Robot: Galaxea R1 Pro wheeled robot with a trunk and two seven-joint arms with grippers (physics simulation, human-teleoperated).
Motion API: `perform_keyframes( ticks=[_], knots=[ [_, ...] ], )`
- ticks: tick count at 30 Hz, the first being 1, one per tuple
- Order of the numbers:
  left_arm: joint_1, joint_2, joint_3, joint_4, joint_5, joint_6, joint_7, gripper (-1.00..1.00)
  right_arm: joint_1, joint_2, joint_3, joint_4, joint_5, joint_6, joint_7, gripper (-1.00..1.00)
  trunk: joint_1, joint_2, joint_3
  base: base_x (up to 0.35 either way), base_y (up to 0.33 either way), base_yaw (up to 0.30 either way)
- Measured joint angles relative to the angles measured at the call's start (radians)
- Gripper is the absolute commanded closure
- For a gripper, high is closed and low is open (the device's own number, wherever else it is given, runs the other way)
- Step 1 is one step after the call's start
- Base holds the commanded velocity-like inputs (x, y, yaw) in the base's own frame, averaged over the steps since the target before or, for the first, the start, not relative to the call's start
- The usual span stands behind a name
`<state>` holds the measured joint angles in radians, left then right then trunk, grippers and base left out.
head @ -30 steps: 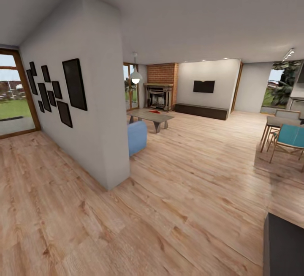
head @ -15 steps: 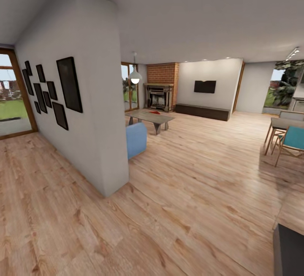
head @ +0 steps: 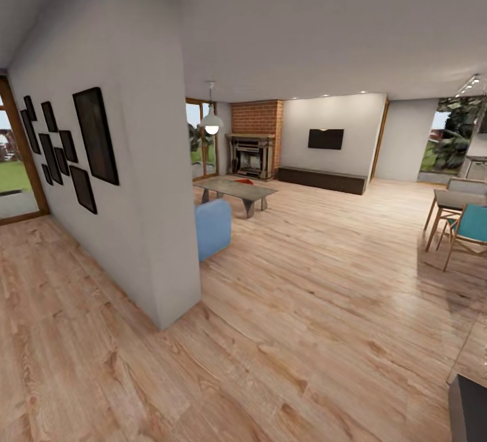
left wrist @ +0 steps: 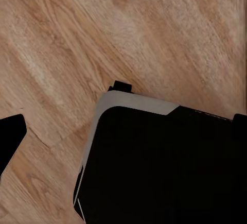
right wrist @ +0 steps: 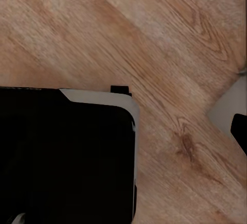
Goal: Move the two storage containers from the living room to the garage. In the garage, place one container on the floor and stack the other container on top of it (either order is fine).
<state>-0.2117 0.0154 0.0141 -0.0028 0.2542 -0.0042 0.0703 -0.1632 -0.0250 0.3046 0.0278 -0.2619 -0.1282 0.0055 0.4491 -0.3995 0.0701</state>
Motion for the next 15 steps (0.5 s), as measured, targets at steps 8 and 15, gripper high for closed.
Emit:
perform_keyframes(
  ticks=[8, 15],
  knots=[
    [0.000, 0.000, 0.000, 0.000, 0.000, 0.000, 0.000, -1.00, 0.000, 0.001, 0.000, 0.000, 0.000, 0.000, 0.000, -1.00, 0.000, 0.000, 0.000, 0.322, 0.000, -0.232],
    [0.000, 0.000, 0.000, 0.000, 0.000, 0.000, 0.000, -1.00, 0.000, 0.000, 0.000, 0.000, 0.000, 0.000, 0.000, -1.00, 0.000, 0.000, 0.000, 0.322, 0.000, -0.248]
  ],
)
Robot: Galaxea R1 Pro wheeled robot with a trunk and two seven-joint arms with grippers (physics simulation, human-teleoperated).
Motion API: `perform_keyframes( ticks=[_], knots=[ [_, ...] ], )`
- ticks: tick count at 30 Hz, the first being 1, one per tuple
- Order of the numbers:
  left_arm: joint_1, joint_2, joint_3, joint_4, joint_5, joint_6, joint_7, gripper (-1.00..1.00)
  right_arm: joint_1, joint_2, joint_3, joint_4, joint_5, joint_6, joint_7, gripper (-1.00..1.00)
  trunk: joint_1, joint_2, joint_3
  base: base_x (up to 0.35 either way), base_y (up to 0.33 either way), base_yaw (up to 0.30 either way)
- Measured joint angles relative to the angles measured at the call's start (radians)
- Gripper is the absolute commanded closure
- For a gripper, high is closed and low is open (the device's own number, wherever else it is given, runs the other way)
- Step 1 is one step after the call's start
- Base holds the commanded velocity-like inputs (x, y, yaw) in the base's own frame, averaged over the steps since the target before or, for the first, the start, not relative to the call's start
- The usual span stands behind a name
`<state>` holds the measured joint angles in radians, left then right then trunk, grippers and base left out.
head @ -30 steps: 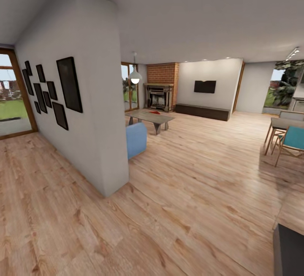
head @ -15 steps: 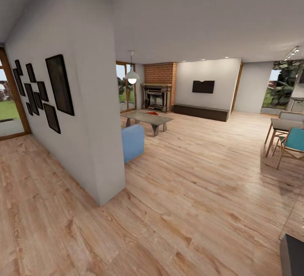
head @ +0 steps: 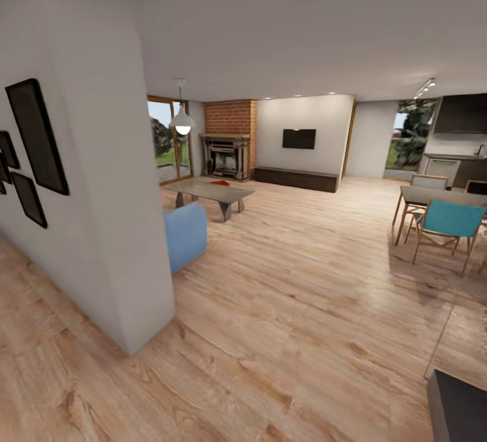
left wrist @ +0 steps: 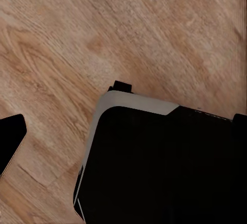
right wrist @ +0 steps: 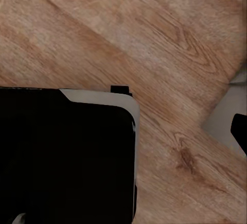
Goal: Move the two storage containers from the living room to the garage. In the garage, place one container on the floor and stack the other container on top of it (either order is fine).
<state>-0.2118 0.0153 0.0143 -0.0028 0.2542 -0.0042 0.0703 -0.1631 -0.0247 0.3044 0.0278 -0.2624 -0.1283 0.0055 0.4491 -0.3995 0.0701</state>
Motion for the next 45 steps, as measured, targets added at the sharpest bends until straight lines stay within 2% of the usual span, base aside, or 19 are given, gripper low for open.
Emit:
perform_keyframes(
  ticks=[17, 45],
  knots=[
    [0.000, 0.000, 0.000, 0.000, 0.000, 0.003, 0.000, -1.00, 0.000, 0.001, 0.000, 0.000, 0.000, -0.003, -0.003, -1.00, 0.000, 0.000, 0.000, 0.323, 0.000, -0.240],
    [0.000, 0.000, 0.000, 0.000, 0.000, 0.008, 0.000, -1.00, 0.000, 0.001, 0.002, 0.000, -0.004, -0.004, -0.017, -1.00, 0.000, 0.000, 0.000, 0.323, 0.000, -0.013]
  ],
)
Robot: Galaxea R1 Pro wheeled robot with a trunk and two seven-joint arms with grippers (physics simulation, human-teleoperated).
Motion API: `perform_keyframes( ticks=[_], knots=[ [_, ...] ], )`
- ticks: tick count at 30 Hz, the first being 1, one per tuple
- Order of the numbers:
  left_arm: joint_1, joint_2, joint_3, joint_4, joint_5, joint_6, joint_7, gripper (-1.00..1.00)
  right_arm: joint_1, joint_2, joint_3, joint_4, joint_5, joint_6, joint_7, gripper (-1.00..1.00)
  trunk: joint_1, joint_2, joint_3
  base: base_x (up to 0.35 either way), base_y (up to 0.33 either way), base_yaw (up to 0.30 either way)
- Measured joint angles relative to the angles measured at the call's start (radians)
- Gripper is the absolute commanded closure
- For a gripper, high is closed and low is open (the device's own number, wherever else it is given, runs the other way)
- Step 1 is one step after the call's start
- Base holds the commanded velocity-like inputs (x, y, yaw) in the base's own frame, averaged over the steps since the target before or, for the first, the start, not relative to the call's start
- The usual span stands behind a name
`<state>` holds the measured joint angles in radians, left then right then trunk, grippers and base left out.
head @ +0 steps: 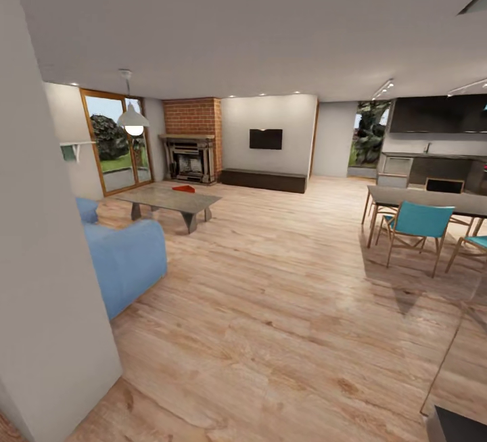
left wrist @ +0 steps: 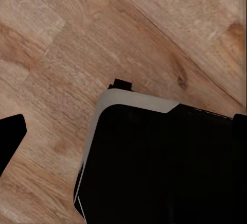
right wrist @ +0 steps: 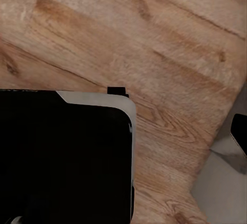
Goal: Move the two storage containers from the living room to the garage. In the garage, place one container on the floor and stack the other container on top of it (either order is fine).
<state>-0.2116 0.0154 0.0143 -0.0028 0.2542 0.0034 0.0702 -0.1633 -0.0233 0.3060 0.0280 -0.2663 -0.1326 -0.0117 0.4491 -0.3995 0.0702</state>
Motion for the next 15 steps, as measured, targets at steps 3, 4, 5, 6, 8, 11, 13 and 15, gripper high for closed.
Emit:
perform_keyframes(
  ticks=[3, 4, 5, 6, 8, 11, 13, 15],
  knots=[
    [0.000, 0.000, 0.000, 0.000, 0.000, 0.000, 0.000, -1.00, 0.000, 0.000, 0.000, 0.000, -0.001, 0.000, 0.000, -1.00, 0.000, 0.000, 0.000, 0.323, 0.000, 0.000],
    [0.000, 0.000, 0.000, 0.000, 0.000, -0.001, 0.000, -1.00, 0.000, 0.000, 0.000, 0.000, -0.001, 0.000, 0.000, -1.00, 0.000, 0.000, 0.000, 0.323, 0.000, 0.000],
    [0.000, 0.000, 0.000, 0.000, 0.000, -0.001, 0.000, -1.00, 0.000, 0.000, 0.000, 0.000, -0.001, 0.000, 0.000, -1.00, 0.000, 0.000, 0.000, 0.323, 0.000, 0.000],
    [0.000, 0.000, 0.000, 0.000, 0.000, -0.003, 0.000, -1.00, 0.000, 0.000, 0.000, 0.000, -0.001, 0.000, 0.000, -1.00, 0.000, 0.000, 0.000, 0.323, 0.000, 0.000],
    [0.000, 0.000, 0.000, 0.000, 0.000, -0.005, 0.000, -1.00, 0.000, 0.000, 0.000, 0.000, -0.001, 0.000, 0.000, -1.00, 0.000, 0.000, 0.000, 0.323, 0.000, 0.000],
    [0.000, 0.000, 0.000, 0.000, 0.000, -0.005, 0.000, -1.00, 0.000, 0.000, 0.000, 0.000, -0.001, 0.000, 0.000, -1.00, 0.000, 0.000, 0.000, 0.323, 0.000, 0.000],
    [0.000, 0.000, 0.000, 0.000, 0.000, -0.005, 0.000, -1.00, 0.000, 0.000, 0.000, 0.000, -0.001, 0.000, 0.000, -1.00, 0.000, 0.000, 0.000, 0.323, 0.000, 0.000],
    [0.000, 0.000, 0.000, 0.000, 0.000, -0.005, 0.000, -1.00, 0.000, 0.000, 0.000, 0.000, -0.001, 0.000, 0.000, -1.00, 0.000, 0.000, 0.000, 0.323, 0.000, 0.000]
  ],
)
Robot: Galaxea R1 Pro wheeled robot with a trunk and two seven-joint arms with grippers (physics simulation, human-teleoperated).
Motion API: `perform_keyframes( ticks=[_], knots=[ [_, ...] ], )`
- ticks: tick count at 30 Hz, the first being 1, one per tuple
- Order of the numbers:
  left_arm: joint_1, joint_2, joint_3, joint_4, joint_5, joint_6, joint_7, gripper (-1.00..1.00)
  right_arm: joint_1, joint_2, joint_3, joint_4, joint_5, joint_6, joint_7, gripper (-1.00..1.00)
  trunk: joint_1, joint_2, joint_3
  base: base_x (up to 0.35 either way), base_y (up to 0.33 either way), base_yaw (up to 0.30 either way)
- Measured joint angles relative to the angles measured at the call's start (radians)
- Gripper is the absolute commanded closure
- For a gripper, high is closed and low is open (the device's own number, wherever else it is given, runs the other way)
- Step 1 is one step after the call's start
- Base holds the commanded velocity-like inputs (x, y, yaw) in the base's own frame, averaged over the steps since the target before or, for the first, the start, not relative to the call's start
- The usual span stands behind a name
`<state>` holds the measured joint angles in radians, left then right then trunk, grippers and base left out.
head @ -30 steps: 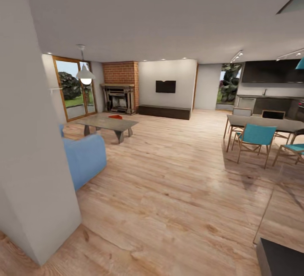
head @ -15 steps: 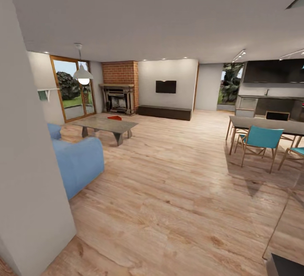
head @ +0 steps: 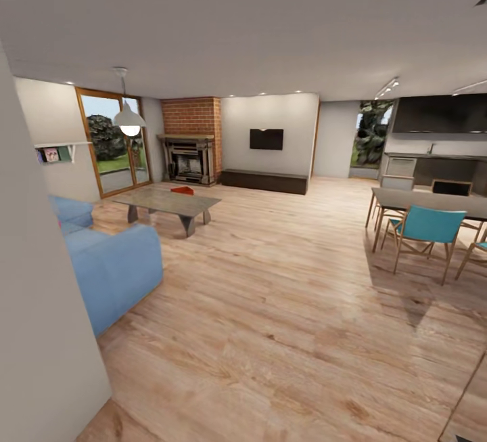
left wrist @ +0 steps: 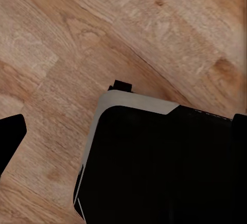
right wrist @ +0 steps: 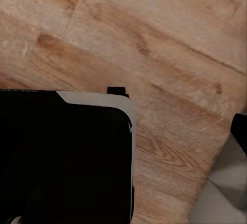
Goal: Move the two storage containers from the living room to the garage. In the garage, place one container on the floor and stack the other container on top of it (either order is fine).
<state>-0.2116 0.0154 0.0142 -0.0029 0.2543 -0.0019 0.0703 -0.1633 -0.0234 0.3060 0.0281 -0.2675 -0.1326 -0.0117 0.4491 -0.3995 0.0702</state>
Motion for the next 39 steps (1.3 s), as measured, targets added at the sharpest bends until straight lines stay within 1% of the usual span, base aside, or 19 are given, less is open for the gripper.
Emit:
perform_keyframes(
  ticks=[8, 9, 12, 14, 16, 24, 29, 39],
  knots=[
    [0.000, 0.000, 0.000, 0.000, 0.000, 0.000, 0.000, -1.00, 0.000, 0.000, 0.000, 0.000, 0.001, 0.001, 0.000, -1.00, 0.000, 0.000, 0.000, 0.323, 0.000, 0.000],
    [0.000, 0.000, 0.000, 0.000, 0.000, 0.000, 0.000, -1.00, 0.000, 0.000, 0.000, 0.000, 0.001, 0.001, 0.000, -1.00, 0.000, 0.000, 0.000, 0.000, 0.000, 0.000],
    [0.001, -0.001, 0.000, 0.000, 0.000, -0.004, -0.002, -1.00, -0.001, 0.015, 0.017, -0.012, -0.015, 0.017, -0.002, -1.00, 0.000, 0.000, 0.000, 0.000, 0.000, 0.000],
    [0.001, -0.001, 0.000, 0.000, 0.000, -0.004, -0.002, -1.00, -0.001, 0.015, 0.026, -0.012, -0.026, 0.028, -0.002, -1.00, 0.001, 0.000, 0.000, 0.000, 0.000, 0.000],
    [0.001, 0.000, 0.000, 0.000, 0.000, -0.004, -0.002, -1.00, -0.001, 0.014, 0.022, -0.010, -0.037, 0.029, -0.002, -1.00, 0.001, 0.000, 0.000, 0.000, 0.000, 0.000],
    [0.003, 0.000, 0.000, 0.000, 0.000, -0.004, -0.004, -1.00, 0.000, 0.010, 0.009, -0.002, 0.008, 0.008, -0.001, -1.00, 0.001, 0.000, 0.000, 0.000, 0.000, 0.000],
    [0.003, 0.000, 0.000, 0.000, 0.002, -0.003, -0.005, -1.00, 0.000, 0.010, 0.008, -0.002, 0.011, 0.006, -0.002, -1.00, 0.000, 0.000, 0.000, 0.113, 0.000, 0.000],
    [0.003, 0.000, 0.000, 0.000, 0.005, -0.002, -0.005, -1.00, 0.000, 0.011, 0.006, -0.002, 0.009, 0.003, -0.003, -1.00, 0.000, 0.000, 0.000, 0.304, 0.000, 0.000]
  ],
)
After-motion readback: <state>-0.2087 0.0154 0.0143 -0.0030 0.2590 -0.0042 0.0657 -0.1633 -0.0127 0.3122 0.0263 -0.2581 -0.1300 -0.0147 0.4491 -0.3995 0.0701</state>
